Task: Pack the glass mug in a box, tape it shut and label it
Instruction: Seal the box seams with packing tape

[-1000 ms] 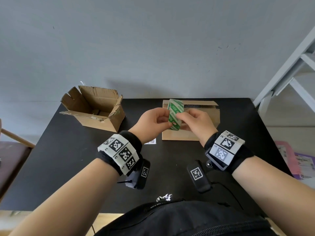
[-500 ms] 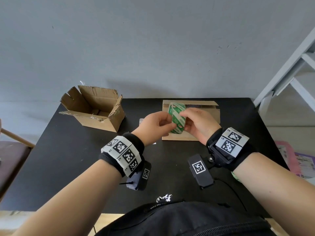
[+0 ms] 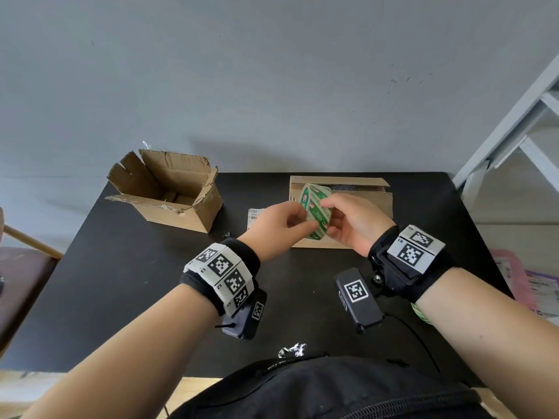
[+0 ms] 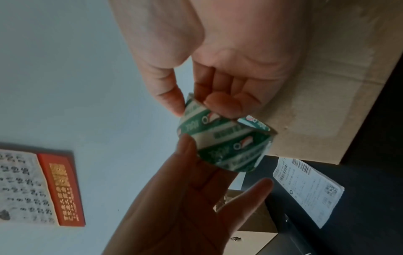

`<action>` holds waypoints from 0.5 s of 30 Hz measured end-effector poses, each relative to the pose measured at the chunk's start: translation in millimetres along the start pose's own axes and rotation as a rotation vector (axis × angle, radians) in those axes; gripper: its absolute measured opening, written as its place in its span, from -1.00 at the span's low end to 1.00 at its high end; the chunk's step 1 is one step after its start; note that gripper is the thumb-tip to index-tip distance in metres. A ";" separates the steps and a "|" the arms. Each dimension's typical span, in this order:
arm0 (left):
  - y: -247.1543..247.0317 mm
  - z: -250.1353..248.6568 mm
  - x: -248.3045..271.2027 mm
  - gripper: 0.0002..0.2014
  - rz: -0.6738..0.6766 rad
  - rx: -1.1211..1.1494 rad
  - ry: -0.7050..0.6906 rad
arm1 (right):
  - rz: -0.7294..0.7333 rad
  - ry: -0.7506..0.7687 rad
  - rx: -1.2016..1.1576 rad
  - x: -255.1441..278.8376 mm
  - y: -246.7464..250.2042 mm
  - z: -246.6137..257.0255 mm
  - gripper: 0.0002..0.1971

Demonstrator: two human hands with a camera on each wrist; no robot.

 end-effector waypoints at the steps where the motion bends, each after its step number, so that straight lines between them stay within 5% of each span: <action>1: -0.6 0.1 0.2 -0.87 0.008 0.010 0.003 | -0.002 -0.003 0.023 0.1 0.0 -0.9 -0.88; 8: -4.6 -7.3 5.6 -0.77 0.041 -0.198 -0.189 | -0.031 -0.049 0.006 0.2 3.5 -6.5 -0.85; 15: -10.1 -0.6 6.6 -0.87 0.098 -0.319 -0.217 | -0.009 -0.119 -0.087 -2.9 8.6 -7.8 -0.85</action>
Point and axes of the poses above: each hand's wrist, its own x-axis away from the middle knuckle, its own y-axis out of the back of the hand, z = x × y, the point moved 4 cm from there along -x, towards the middle knuckle, and after that the axes turned 4 degrees about y, right-handed, at the moved point
